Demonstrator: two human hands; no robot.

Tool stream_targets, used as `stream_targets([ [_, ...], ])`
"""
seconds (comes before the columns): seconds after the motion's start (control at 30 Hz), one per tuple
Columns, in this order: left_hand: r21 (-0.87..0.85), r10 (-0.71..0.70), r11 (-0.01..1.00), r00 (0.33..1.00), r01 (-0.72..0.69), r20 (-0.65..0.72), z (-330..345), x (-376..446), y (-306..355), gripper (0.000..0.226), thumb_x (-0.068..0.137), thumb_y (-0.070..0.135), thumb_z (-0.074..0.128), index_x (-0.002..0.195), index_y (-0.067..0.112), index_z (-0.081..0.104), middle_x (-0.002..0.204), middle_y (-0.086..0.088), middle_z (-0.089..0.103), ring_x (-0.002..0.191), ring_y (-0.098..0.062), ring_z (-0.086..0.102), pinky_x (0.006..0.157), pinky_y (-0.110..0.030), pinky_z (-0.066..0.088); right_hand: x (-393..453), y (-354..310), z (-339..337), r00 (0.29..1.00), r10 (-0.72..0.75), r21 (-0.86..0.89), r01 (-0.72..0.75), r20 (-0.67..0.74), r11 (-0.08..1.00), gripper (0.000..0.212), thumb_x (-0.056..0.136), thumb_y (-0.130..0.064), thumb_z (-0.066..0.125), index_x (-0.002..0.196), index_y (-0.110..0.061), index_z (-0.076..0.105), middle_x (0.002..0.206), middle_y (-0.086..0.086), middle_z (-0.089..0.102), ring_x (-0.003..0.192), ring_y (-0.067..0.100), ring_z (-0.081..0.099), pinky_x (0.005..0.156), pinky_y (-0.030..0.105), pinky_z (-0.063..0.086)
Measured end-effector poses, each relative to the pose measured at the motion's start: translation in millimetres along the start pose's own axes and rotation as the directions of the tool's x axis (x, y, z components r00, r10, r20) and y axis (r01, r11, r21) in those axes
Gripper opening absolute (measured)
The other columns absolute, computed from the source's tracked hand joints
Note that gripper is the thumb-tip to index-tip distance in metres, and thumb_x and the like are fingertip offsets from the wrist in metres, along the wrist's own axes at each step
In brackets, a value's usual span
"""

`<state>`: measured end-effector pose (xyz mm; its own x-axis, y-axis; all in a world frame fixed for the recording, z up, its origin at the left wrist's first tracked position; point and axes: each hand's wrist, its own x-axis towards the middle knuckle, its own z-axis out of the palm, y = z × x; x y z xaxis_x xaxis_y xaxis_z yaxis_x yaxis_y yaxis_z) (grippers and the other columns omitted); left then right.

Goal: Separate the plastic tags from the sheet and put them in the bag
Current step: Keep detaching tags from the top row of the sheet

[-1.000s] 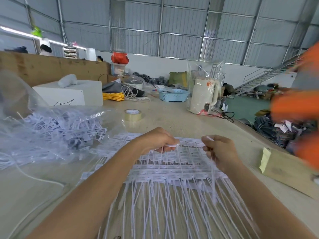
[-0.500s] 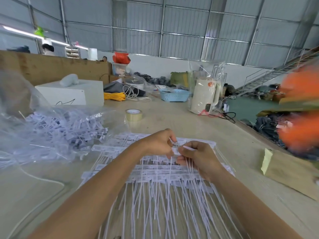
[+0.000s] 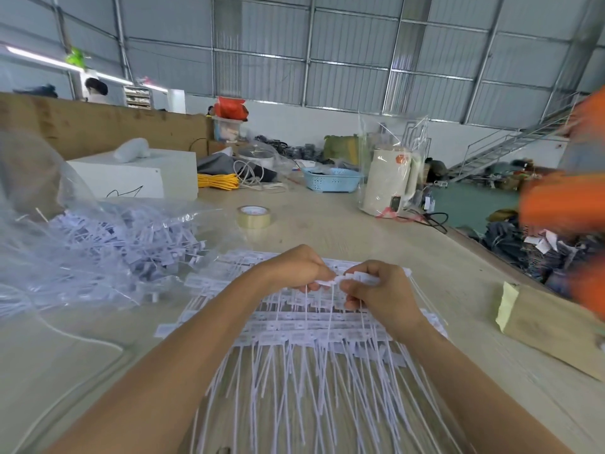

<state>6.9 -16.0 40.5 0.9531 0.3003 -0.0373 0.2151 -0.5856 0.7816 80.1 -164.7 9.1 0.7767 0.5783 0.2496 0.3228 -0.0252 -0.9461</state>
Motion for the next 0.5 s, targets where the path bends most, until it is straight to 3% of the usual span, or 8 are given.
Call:
stream_targets([
  [0.1, -0.090, -0.040, 0.995, 0.999, 0.041, 0.013, 0.8, -0.3, 3.6, 0.036, 0.088, 0.015, 0.060, 0.053, 0.015, 0.050, 0.039, 0.007, 0.042, 0.040, -0.009, 0.035, 0.041, -0.017, 0.024, -2.4, -1.7, 3.0, 0.995, -0.061, -0.067, 0.055, -0.080, 0.996, 0.016, 0.080, 0.006, 0.066, 0.070, -0.005, 0.062, 0.046, -0.001, 0.060, 0.040, 0.014, 0.060, 0.042, 0.021, 0.048],
  [0.17, -0.172, -0.100, 0.979, 0.994, 0.106, 0.044, -0.9, -0.9, 5.2, 0.038, 0.084, 0.014, 0.059, 0.048, 0.016, 0.049, 0.040, 0.005, 0.034, 0.038, -0.011, 0.026, 0.044, -0.019, 0.018, -4.0, -2.5, 6.1, 0.971, -0.205, -0.236, 0.173, -0.120, 0.956, 0.015, 0.080, 0.004, 0.067, 0.071, -0.007, 0.063, 0.059, 0.004, 0.064, 0.054, 0.021, 0.066, 0.049, 0.031, 0.053],
  [0.23, -0.206, -0.151, 0.965, 0.986, 0.163, 0.073, -4.5, -3.4, 6.7, 0.037, 0.081, 0.014, 0.059, 0.046, 0.017, 0.049, 0.040, 0.005, 0.029, 0.036, -0.011, 0.022, 0.043, -0.017, 0.020, -4.5, -2.0, 9.2, 0.930, -0.357, -0.370, 0.302, -0.089, 0.879, 0.012, 0.080, 0.006, 0.065, 0.075, -0.005, 0.064, 0.072, 0.007, 0.066, 0.069, 0.028, 0.067, 0.061, 0.041, 0.054],
  [0.3, -0.136, -0.159, 0.976, 0.982, 0.172, 0.105, -8.9, -8.2, 11.7, 0.029, 0.081, 0.017, 0.060, 0.053, 0.015, 0.051, 0.039, 0.004, 0.032, 0.037, -0.012, 0.027, 0.045, -0.017, 0.024, -0.2, -2.2, 4.7, 0.931, -0.341, -0.365, 0.274, -0.130, 0.890, 0.015, 0.080, 0.007, 0.065, 0.076, -0.007, 0.065, 0.078, 0.008, 0.068, 0.072, 0.026, 0.068, 0.065, 0.042, 0.056],
  [0.33, -0.096, -0.146, 0.983, 0.982, 0.158, 0.120, -10.1, -11.6, 16.5, 0.025, 0.081, 0.017, 0.061, 0.057, 0.014, 0.052, 0.039, 0.004, 0.033, 0.037, -0.012, 0.029, 0.045, -0.017, 0.026, 3.8, -2.6, -3.6, 0.940, -0.276, -0.318, 0.205, -0.199, 0.926, 0.015, 0.080, 0.007, 0.065, 0.077, -0.008, 0.066, 0.078, 0.008, 0.069, 0.067, 0.021, 0.069, 0.062, 0.040, 0.058],
  [0.4, -0.064, -0.098, 0.993, 0.993, 0.102, 0.066, -11.3, -17.4, 26.4, 0.021, 0.083, 0.018, 0.061, 0.063, 0.013, 0.055, 0.042, 0.004, 0.040, 0.039, -0.010, 0.034, 0.046, -0.017, 0.029, 11.2, -3.9, -29.0, 0.931, -0.071, -0.066, 0.051, -0.359, 0.997, 0.008, 0.080, 0.003, 0.068, 0.085, -0.003, 0.067, 0.073, 0.011, 0.068, 0.051, 0.012, 0.066, 0.052, 0.031, 0.058],
  [0.5, 0.038, 0.087, 0.996, 0.979, -0.081, -0.185, -11.9, -22.6, 40.3, 0.029, 0.088, 0.025, 0.061, 0.065, 0.007, 0.063, 0.057, -0.003, 0.057, 0.051, -0.012, 0.047, 0.052, -0.019, 0.037, 16.4, -7.5, -68.7, 0.905, 0.159, 0.363, -0.006, -0.394, 0.932, 0.017, 0.080, 0.000, 0.068, 0.095, 0.005, 0.063, 0.071, 0.011, 0.062, 0.044, 0.009, 0.060, 0.047, 0.018, 0.052],
])
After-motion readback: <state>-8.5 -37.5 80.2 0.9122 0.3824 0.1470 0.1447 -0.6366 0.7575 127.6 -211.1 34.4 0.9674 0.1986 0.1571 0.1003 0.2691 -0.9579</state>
